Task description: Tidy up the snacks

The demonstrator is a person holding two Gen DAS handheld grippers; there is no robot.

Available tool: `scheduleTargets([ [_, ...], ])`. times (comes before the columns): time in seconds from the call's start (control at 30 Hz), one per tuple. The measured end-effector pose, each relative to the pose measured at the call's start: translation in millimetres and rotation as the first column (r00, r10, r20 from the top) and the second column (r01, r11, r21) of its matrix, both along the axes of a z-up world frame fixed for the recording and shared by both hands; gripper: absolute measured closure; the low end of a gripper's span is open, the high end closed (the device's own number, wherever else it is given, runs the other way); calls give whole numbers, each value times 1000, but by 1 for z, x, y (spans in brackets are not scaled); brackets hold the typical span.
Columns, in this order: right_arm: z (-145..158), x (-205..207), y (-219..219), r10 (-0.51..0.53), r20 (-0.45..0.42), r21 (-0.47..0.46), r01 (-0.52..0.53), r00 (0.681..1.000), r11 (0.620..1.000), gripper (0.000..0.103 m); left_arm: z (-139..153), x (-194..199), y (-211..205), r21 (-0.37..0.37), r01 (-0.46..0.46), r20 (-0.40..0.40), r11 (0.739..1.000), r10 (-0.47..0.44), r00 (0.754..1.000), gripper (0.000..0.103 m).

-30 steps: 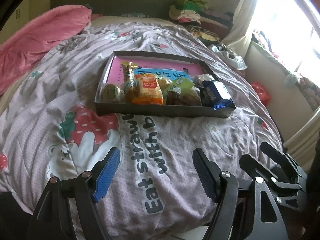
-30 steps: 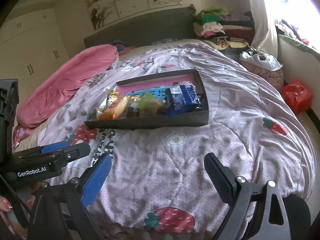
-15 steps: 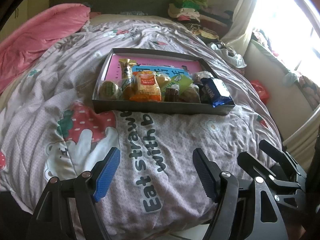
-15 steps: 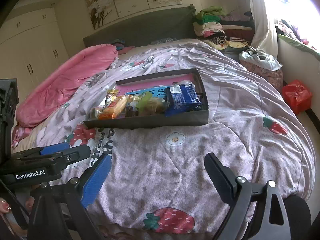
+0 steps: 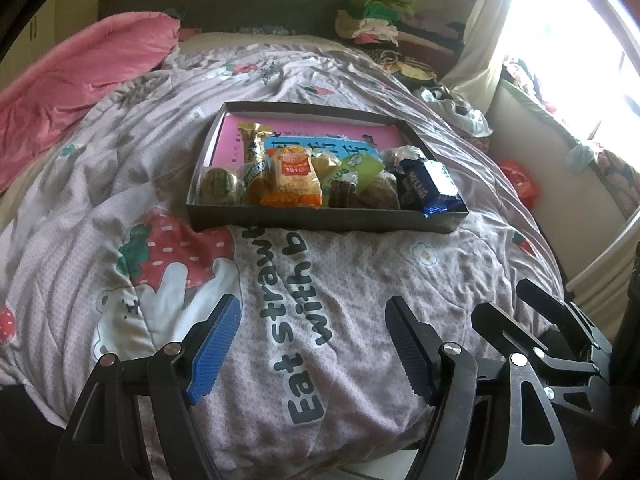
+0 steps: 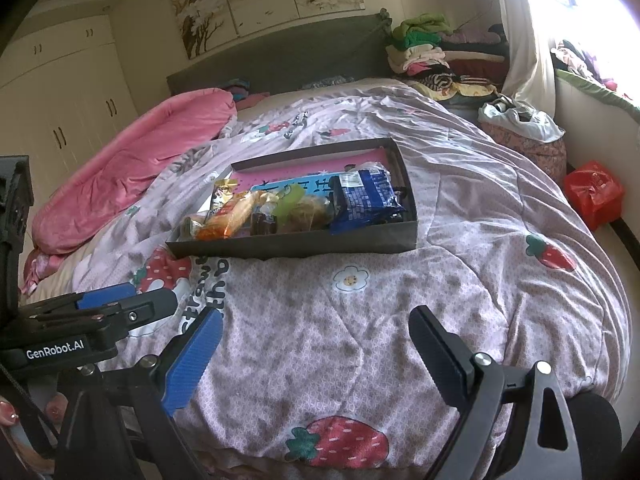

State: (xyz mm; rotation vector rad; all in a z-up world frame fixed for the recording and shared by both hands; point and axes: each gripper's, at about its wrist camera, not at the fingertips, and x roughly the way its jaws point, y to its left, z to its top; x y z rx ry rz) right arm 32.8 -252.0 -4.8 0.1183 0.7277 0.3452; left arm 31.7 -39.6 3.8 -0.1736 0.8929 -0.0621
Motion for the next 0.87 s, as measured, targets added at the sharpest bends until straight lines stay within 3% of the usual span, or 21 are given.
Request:
scheduleTargets([
  [0.63, -2, 3, -2, -7, 0, 4, 7, 1000, 1000, 8, -3, 0, 2, 27, -12, 1, 1000, 12, 1000, 27],
  [0.87, -8, 32, -37, -120, -3, 22, 121, 993, 992, 6, -8, 17, 32, 9, -72, 11, 997, 72, 997, 26],
])
